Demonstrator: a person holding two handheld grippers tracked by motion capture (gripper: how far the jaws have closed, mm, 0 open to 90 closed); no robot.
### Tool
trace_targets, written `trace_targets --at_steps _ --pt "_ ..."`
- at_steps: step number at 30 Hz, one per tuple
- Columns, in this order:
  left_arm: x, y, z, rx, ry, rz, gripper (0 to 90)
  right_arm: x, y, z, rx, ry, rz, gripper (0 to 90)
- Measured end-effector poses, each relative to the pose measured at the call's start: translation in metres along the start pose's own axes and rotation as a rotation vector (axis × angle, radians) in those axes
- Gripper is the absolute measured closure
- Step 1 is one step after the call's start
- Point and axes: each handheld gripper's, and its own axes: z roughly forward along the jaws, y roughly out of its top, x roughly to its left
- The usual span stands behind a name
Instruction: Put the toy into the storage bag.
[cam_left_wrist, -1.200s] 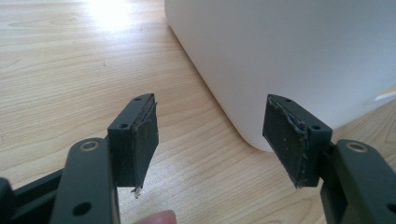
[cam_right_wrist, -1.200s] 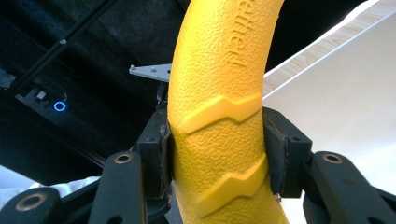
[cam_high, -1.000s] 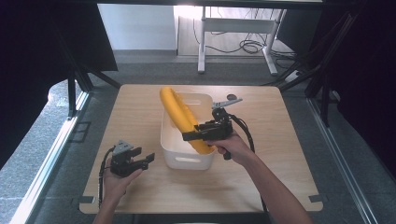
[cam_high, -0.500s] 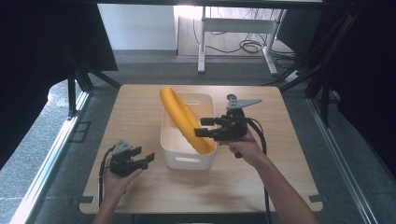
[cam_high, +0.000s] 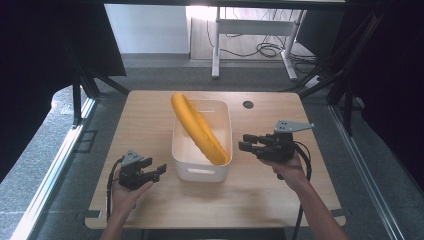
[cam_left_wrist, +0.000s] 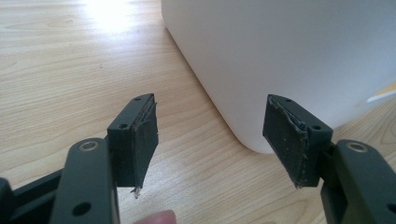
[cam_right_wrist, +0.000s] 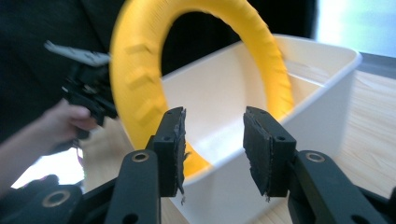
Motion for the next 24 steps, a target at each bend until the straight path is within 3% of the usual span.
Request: trace_targets --at_steps 3,13,14,19,24 --pt "0.000 0.000 0.001 0.003 0.000 -0.002 35.8 -0.004 -0.011 -0.003 0.020 -0.036 -0.009 60.7" --pt "-0.001 -0.001 0.002 0.007 -0.003 -0.004 35.8 -0.018 -0.055 -0.010 0.081 -0.150 0.025 61.1" --pt "-0.001 -0.001 0.002 0.009 -0.003 0.001 35.8 -0.021 -0.062 -0.011 0.113 -0.180 0.027 60.4" --pt "-0.001 -0.001 0.002 0.009 -0.004 0.000 35.8 -0.029 -0.080 -0.016 0.163 -0.240 0.038 59.2" --pt "-0.001 -0.002 0.004 0.014 -0.005 0.004 35.8 -0.041 -0.098 -0.026 0.192 -0.301 0.092 58.5"
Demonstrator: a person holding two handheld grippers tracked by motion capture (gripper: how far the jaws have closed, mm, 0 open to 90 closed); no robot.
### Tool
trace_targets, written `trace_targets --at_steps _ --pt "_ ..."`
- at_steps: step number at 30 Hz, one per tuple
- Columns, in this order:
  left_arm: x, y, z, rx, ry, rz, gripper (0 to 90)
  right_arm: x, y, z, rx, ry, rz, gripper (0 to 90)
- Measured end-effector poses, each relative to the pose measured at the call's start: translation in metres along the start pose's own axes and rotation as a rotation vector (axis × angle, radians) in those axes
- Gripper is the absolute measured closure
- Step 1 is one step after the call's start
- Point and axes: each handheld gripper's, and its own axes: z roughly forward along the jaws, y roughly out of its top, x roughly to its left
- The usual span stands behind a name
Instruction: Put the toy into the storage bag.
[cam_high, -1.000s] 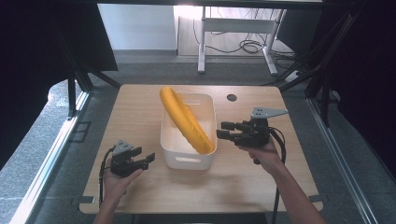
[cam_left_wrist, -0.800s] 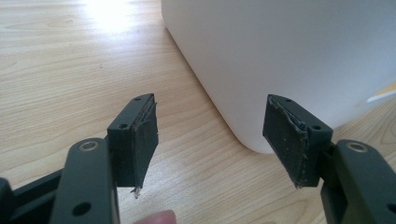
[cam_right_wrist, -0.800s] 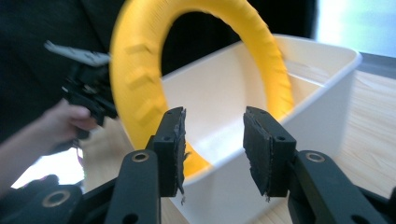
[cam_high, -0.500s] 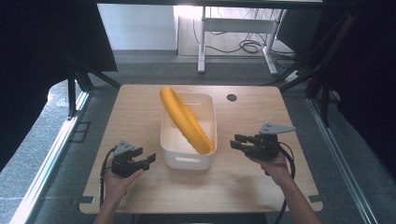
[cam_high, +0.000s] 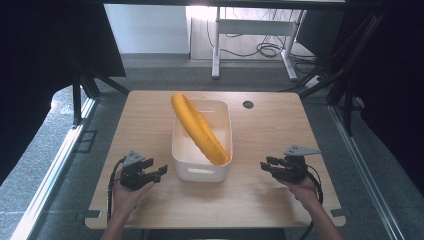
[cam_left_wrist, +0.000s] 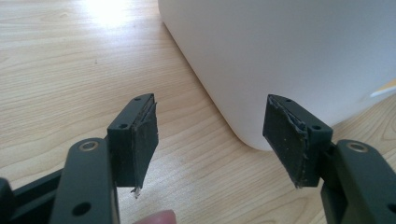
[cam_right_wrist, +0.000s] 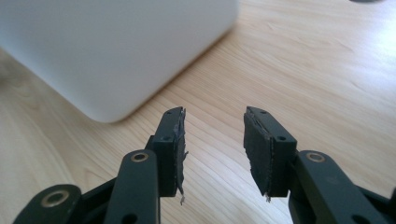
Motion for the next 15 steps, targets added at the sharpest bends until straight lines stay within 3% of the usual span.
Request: trace_targets --at_steps 6,15 --pt "0.0005 -0.0003 0.0019 0.004 0.000 0.002 35.8 -0.0082 -0.0061 0.0012 0.014 -0.027 0.022 57.2" --pt "-0.0001 0.0009 0.0023 0.003 -0.002 0.006 35.8 -0.0076 -0.0061 -0.0011 -0.003 -0.027 0.012 53.9"
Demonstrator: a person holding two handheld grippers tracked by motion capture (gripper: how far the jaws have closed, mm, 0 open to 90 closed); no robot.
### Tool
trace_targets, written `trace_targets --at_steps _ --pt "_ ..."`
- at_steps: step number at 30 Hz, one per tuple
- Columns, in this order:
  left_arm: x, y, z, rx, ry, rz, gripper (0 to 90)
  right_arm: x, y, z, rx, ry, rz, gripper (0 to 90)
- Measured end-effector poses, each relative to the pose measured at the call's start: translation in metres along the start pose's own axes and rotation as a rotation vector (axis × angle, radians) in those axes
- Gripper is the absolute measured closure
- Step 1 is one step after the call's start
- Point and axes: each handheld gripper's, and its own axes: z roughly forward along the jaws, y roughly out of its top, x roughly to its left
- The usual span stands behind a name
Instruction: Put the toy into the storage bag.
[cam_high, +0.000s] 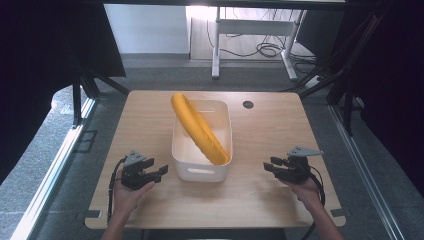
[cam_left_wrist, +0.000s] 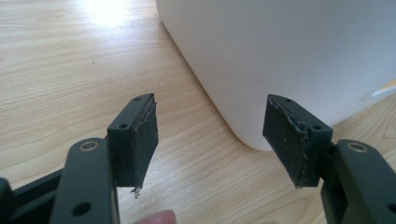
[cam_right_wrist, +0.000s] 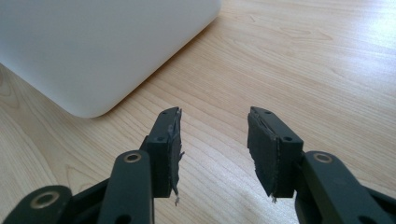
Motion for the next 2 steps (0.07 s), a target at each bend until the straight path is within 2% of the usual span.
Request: trace_targets --at_steps 2 --pt "0.0000 0.0000 0.0002 0.000 0.001 0.001 35.8 -0.0003 0.0001 -0.0001 -0.003 -0.002 0.000 53.2"
